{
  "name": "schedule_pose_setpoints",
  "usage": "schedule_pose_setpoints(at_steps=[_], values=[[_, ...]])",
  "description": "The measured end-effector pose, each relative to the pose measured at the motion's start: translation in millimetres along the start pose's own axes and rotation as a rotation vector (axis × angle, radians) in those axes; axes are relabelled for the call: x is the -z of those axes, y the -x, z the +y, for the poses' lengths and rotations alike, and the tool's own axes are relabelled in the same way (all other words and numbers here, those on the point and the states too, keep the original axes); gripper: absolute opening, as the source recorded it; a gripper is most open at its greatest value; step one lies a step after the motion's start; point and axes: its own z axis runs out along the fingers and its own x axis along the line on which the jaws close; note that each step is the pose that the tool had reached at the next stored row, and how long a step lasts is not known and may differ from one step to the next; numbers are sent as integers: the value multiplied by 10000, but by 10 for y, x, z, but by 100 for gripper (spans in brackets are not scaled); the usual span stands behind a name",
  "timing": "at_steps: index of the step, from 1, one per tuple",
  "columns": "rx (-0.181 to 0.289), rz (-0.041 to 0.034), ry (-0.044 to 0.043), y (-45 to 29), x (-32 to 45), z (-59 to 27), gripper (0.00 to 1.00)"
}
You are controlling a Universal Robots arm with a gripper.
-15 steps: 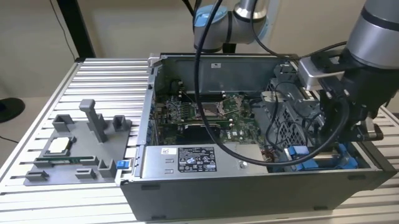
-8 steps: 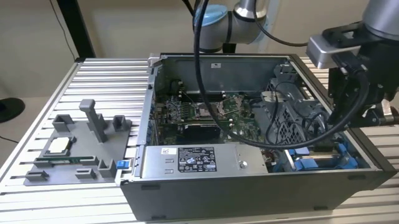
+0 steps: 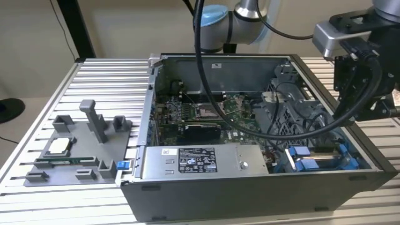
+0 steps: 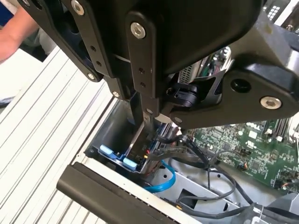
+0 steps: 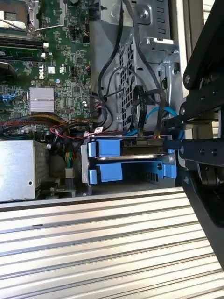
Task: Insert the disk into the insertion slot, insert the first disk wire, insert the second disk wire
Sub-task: 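Insert the second disk wire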
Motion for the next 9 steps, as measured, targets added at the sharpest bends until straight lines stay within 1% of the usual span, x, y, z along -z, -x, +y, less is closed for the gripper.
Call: schedule_pose_setpoints(at_steps=[9], values=[[2,3,1,10,0,0,100]])
